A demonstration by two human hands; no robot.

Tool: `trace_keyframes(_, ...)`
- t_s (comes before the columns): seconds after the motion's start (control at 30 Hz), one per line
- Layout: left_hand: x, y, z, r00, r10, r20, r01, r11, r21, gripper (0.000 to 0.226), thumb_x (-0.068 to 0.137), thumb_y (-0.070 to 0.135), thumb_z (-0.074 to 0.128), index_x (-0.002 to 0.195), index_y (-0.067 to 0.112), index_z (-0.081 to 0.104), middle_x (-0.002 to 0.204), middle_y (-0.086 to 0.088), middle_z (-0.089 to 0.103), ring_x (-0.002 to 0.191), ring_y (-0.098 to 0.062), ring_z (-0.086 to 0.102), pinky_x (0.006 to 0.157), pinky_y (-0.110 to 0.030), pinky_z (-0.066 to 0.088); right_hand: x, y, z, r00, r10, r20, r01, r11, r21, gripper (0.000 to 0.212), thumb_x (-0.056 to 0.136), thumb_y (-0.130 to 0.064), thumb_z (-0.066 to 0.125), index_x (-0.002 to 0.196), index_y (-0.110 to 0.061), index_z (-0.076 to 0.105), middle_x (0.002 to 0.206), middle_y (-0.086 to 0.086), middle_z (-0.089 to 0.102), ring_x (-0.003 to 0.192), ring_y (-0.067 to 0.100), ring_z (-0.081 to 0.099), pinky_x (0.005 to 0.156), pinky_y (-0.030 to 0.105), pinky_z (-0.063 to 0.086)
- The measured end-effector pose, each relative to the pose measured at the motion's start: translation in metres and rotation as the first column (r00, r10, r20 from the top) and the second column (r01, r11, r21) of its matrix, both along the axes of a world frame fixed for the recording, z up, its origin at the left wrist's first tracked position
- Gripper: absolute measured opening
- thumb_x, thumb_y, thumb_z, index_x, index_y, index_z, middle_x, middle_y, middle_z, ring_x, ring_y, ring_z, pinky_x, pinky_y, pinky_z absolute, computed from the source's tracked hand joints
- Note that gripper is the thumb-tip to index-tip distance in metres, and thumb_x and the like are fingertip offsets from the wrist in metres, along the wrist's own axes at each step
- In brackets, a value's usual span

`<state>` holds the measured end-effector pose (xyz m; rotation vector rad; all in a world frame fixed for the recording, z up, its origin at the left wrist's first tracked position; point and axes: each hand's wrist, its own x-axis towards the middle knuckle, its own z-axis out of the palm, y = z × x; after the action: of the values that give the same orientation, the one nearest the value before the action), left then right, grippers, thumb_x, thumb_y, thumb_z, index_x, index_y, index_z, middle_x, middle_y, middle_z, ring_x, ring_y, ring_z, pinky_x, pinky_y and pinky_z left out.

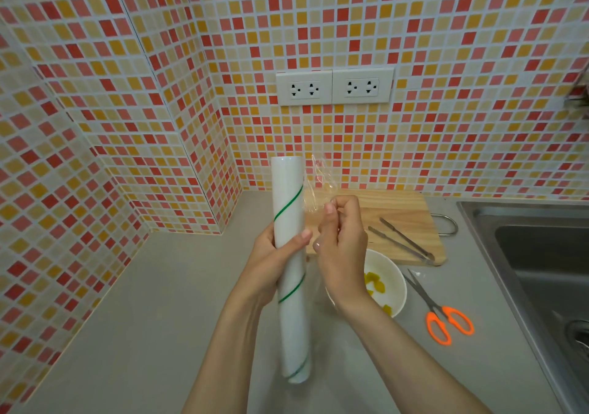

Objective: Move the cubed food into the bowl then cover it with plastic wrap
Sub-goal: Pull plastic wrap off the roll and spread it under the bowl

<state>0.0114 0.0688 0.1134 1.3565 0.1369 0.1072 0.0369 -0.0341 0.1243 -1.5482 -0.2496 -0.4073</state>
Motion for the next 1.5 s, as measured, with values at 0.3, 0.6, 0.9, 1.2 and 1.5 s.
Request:
trace_keyframes(0.3,0.004,-0.005,0.006,0.988,-0.136,-0.067,0.126,0.982,-0.140,0.045,0.072,0.025,0.072,0.108,0.007,0.053,0.068,0.000,0.065,0.060,-0.013,0.056,0.053,-0.025,0.050,0.029,-0.026,0.022,0.999,-0.051,0.014,0.051,0.998,-0.032,0.020,0.097,-0.025,0.040,0.084,-0.012,0.046,0.056,-0.001,0.044,0.049,0.017,0.038,0.051,0.032,0.034)
trace_keyframes(0.6,0.003,-0.010,-0.008,0.974,-0.211,-0.087,0.172,0.930,-0.325,0.045,0.072,0.026,0.068,0.110,0.009,0.050,0.077,-0.005,0.068,0.058,-0.021,0.064,0.052,-0.031,0.054,0.051,-0.062,0.006,0.988,-0.080,-0.130,0.072,0.995,-0.063,0.025,0.096,-0.030,0.043,0.070,-0.031,0.045,0.052,-0.007,0.039,0.045,0.012,0.033,0.053,0.034,0.033)
trace_keyframes(0.9,0.008,-0.016,-0.022,0.953,-0.233,-0.192,0.200,0.964,-0.176,0.052,0.068,0.031,0.075,0.113,0.014,0.055,0.064,-0.004,0.067,0.064,-0.025,0.067,0.057,-0.036,0.058,0.047,-0.097,-0.027,0.952,-0.283,-0.119,0.238,0.924,-0.300,0.019,0.095,-0.022,0.047,0.077,-0.013,0.050,0.058,-0.001,0.052,0.050,0.011,0.043,0.047,0.026,0.033)
trace_keyframes(1.2,0.011,-0.026,-0.046,0.945,-0.120,-0.304,0.124,0.992,-0.004,0.028,0.085,0.044,0.058,0.098,0.019,0.052,0.070,-0.005,0.065,0.051,-0.013,0.058,0.047,-0.026,0.049,0.044,-0.122,-0.062,0.892,-0.441,-0.104,0.318,0.774,-0.548,0.014,0.094,-0.018,0.048,0.085,-0.008,0.053,0.056,0.003,0.049,0.050,0.020,0.041,0.043,0.025,0.025)
trace_keyframes(1.5,0.032,-0.012,-0.067,0.975,0.091,-0.202,0.029,0.851,0.524,0.051,0.084,0.049,0.059,0.129,0.040,0.035,0.112,0.010,0.058,0.093,-0.011,0.061,0.076,-0.026,0.044,0.068,-0.137,-0.090,0.839,-0.527,-0.138,0.297,0.655,-0.695,0.013,0.094,-0.018,0.046,0.084,-0.013,0.051,0.065,0.005,0.052,0.060,0.028,0.043,0.047,0.028,0.024)
